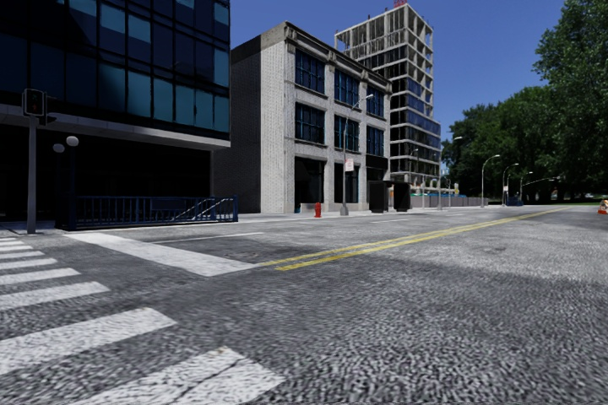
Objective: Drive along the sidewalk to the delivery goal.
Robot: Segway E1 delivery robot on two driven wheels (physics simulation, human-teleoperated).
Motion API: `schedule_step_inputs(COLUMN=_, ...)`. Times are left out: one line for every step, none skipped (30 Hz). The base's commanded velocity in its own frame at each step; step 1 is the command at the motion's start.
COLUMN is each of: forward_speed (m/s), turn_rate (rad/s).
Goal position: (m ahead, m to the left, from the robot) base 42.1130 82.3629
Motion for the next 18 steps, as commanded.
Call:
schedule_step_inputs(forward_speed=0.00, turn_rate=0.57)
schedule_step_inputs(forward_speed=0.00, turn_rate=0.57)
schedule_step_inputs(forward_speed=0.00, turn_rate=0.57)
schedule_step_inputs(forward_speed=0.00, turn_rate=0.57)
schedule_step_inputs(forward_speed=0.00, turn_rate=0.57)
schedule_step_inputs(forward_speed=0.00, turn_rate=0.57)
schedule_step_inputs(forward_speed=0.00, turn_rate=0.57)
schedule_step_inputs(forward_speed=0.00, turn_rate=0.57)
schedule_step_inputs(forward_speed=0.00, turn_rate=0.57)
schedule_step_inputs(forward_speed=0.00, turn_rate=0.57)
schedule_step_inputs(forward_speed=0.00, turn_rate=0.57)
schedule_step_inputs(forward_speed=0.00, turn_rate=0.57)
schedule_step_inputs(forward_speed=0.00, turn_rate=0.57)
schedule_step_inputs(forward_speed=0.00, turn_rate=0.57)
schedule_step_inputs(forward_speed=0.00, turn_rate=0.57)
schedule_step_inputs(forward_speed=0.00, turn_rate=0.57)
schedule_step_inputs(forward_speed=0.00, turn_rate=0.57)
schedule_step_inputs(forward_speed=0.00, turn_rate=0.55)
